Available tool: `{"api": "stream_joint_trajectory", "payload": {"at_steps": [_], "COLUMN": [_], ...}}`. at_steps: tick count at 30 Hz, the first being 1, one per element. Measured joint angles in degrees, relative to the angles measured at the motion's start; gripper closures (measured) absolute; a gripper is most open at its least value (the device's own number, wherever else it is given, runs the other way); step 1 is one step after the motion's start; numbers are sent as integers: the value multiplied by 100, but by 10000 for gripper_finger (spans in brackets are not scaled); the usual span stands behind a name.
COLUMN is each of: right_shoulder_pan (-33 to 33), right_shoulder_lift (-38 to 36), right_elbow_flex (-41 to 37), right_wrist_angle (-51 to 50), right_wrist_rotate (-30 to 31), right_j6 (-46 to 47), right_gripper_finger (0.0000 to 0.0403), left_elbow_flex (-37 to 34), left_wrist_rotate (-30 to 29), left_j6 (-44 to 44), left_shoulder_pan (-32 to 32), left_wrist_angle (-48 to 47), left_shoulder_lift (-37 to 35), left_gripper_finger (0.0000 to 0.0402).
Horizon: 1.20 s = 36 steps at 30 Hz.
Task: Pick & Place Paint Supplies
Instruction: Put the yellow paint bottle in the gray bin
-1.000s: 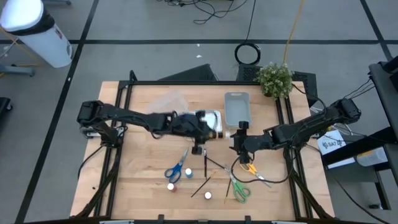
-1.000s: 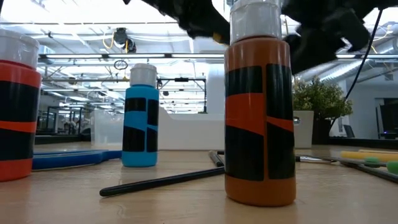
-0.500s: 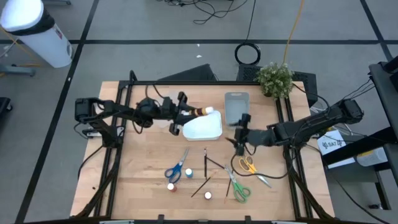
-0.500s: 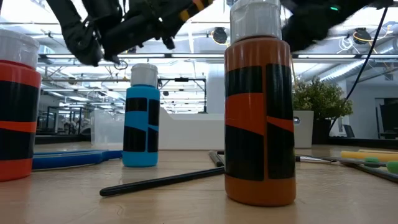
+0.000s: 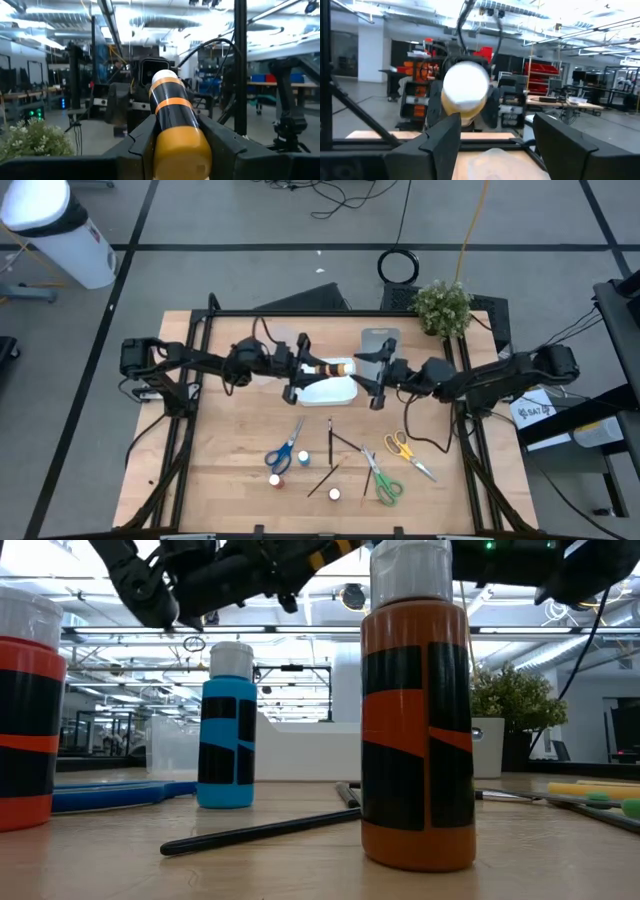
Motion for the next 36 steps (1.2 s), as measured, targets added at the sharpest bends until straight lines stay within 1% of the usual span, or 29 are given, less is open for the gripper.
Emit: {"api": "stream_joint_trajectory", "payload": {"at_steps": [3, 5, 10, 13, 15, 21, 25, 28, 29, 30, 32, 34, 36], "right_shoulder_pan": [36, 77, 206, 223, 221, 223, 227, 227, 227, 227, 228, 230, 227], "right_shoulder_lift": [85, 80, 82, 82, 82, 82, 64, -148, -277, -456, -849, -1277, -1605], "right_elbow_flex": [0, 2, 2, 2, 2, 2, 2, 2, 2, 4, 17, 109, 116], "right_wrist_angle": [295, 347, 325, 323, 326, 344, 276, -151, -405, -748, -1407, -2065, -2516], "right_wrist_rotate": [-457, -645, -635, -622, -615, -610, -613, -588, -545, -463, -268, -78, -5], "right_j6": [77, 109, 16, -30, -54, -63, -85, -87, -85, -86, -158, -164, -81], "right_gripper_finger": [172, 172, 182, 200, 220, 297, 297, 297, 297, 297, 297, 297, 297], "left_elbow_flex": [120, 154, 176, 176, 176, 176, 176, 181, 186, 195, 174, 181, 183], "left_wrist_rotate": [-199, -331, -343, -326, -318, -217, -223, -272, -309, -354, -367, -390, -448], "left_j6": [132, 227, 280, 260, 260, 238, 301, 203, 90, -45, -283, -329, -330], "left_shoulder_pan": [-95, -154, -176, -179, -179, -209, -225, -228, -226, -212, -172, -154, -134], "left_wrist_angle": [-309, -478, -555, -555, -555, -553, -659, -780, -817, -850, -976, -994, -1108], "left_shoulder_lift": [-1, 0, 0, 0, 0, 0, -9, -9, -9, -7, -62, -152, -219], "left_gripper_finger": [275, 275, 275, 275, 275, 275, 275, 274, 263, 243, 191, 142, 100]}}
